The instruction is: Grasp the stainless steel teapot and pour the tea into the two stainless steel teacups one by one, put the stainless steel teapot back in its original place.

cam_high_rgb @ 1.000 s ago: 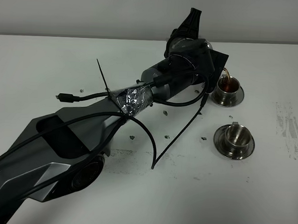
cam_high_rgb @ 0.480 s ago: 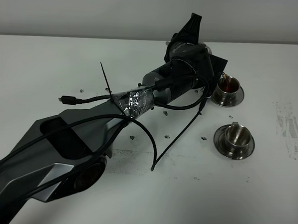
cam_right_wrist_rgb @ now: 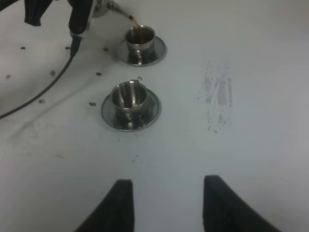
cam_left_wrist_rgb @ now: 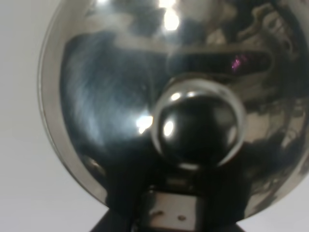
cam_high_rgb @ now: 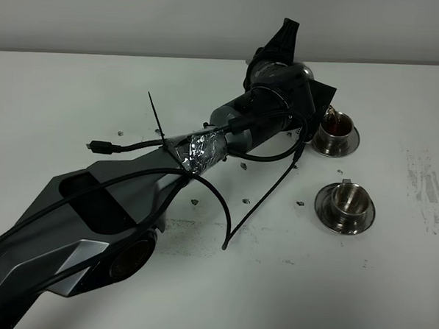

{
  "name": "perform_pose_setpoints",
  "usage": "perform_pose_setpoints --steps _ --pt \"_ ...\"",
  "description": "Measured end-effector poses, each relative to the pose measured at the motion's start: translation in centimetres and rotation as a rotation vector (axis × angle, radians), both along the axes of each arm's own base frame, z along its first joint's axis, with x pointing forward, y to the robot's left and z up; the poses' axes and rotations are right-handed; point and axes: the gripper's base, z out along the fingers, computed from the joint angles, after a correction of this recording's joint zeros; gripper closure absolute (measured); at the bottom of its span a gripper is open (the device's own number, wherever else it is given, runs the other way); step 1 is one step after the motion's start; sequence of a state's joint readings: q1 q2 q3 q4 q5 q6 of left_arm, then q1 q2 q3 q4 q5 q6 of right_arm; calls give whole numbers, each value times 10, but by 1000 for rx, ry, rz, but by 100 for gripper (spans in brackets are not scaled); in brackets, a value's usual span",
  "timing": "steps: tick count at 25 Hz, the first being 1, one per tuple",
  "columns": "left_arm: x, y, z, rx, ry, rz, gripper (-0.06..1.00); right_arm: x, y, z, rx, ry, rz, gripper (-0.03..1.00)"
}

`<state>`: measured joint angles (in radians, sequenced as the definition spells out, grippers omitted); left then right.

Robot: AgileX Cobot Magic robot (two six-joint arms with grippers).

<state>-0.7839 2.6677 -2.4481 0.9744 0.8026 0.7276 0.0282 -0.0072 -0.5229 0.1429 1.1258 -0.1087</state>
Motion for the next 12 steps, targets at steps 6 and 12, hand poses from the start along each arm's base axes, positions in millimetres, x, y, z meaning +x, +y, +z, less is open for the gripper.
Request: perform_pose_setpoints --steps 6,12 --pt "0 -1 0 -2 -1 -3 76 0 0 0 0 0 -1 64" --pt "0 -1 0 -2 -1 -3 76 0 0 0 0 0 -1 64"
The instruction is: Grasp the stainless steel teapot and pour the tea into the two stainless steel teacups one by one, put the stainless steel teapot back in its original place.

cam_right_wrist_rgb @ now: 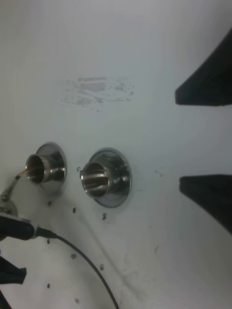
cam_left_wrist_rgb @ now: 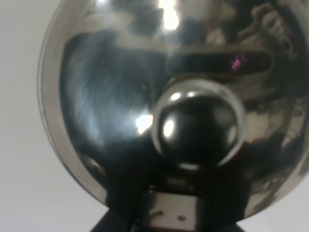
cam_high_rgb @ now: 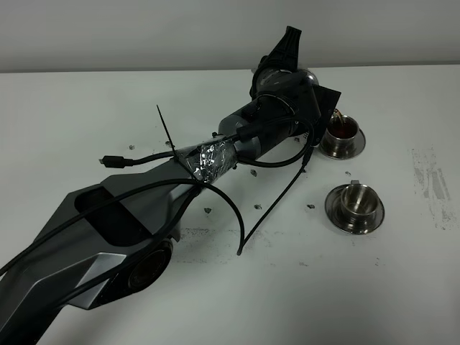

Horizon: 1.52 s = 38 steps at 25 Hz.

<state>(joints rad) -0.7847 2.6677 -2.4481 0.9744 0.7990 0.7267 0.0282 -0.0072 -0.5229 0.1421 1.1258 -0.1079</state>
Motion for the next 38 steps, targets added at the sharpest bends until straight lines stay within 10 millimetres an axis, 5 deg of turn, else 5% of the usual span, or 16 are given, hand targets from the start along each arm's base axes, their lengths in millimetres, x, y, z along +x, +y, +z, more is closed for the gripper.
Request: perform_pose_setpoints --steps 17,27,38 --pt "-6 6 0 -93 134 90 76 0 0 0 1 0 -1 64" --pt "-8 22 32 -328 304 185 76 0 0 0 1 0 -1 64" --pt "-60 59 62 -443 579 281 76 0 0 0 3 0 -1 64"
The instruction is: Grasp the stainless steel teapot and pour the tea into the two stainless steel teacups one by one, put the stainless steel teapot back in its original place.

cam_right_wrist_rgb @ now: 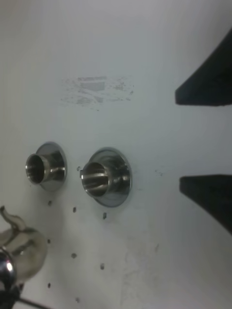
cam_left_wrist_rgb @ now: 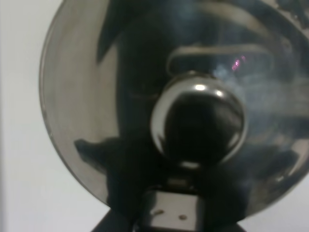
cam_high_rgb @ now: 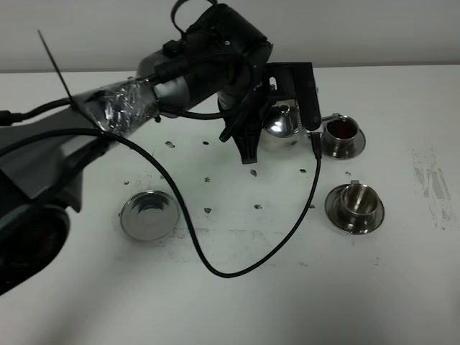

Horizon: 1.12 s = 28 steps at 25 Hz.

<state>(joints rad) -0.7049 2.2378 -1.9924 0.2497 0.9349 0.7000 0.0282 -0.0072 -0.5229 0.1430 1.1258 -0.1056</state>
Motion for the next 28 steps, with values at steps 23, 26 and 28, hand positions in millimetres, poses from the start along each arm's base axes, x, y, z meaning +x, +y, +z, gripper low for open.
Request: perform_pose_setpoints --steps 23,26,28 --pt "15 10 -65 -147 188 257 76 0 0 0 1 0 0 64" --pt "15 10 -64 -156 184 257 76 0 0 0 1 0 0 64" --pt "15 10 -64 -155 184 257 76 0 0 0 1 0 0 64"
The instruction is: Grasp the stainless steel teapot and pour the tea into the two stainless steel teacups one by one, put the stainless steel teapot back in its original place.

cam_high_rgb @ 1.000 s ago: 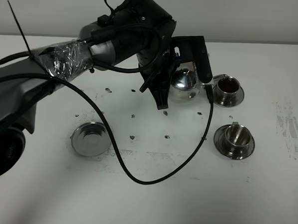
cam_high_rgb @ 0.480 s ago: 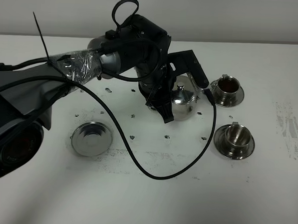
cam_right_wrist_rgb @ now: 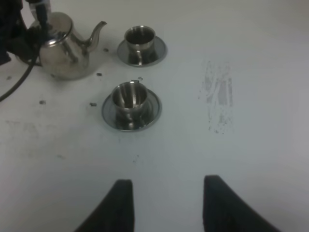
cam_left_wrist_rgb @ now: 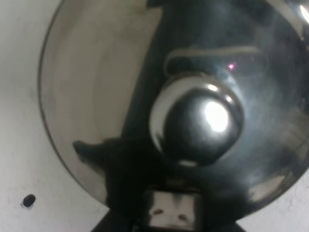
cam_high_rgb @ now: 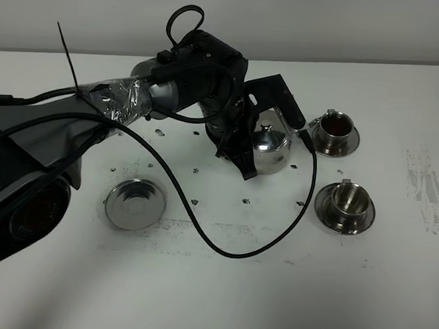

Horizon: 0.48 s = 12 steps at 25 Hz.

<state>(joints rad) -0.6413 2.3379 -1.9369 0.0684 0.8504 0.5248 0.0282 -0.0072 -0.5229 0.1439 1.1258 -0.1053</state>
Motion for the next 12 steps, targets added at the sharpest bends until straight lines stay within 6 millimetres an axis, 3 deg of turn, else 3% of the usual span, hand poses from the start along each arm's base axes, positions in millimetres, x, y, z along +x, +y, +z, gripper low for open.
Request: perform_pose_setpoints --steps 3,6,12 --pt "-1 0 2 7 -4 -3 76 0 0 0 0 0 0 64" --pt "-7 -1 17 14 -30 -25 76 0 0 0 0 0 0 64" --pt "-50 5 58 41 -78 -115 76 0 0 0 0 0 0 64"
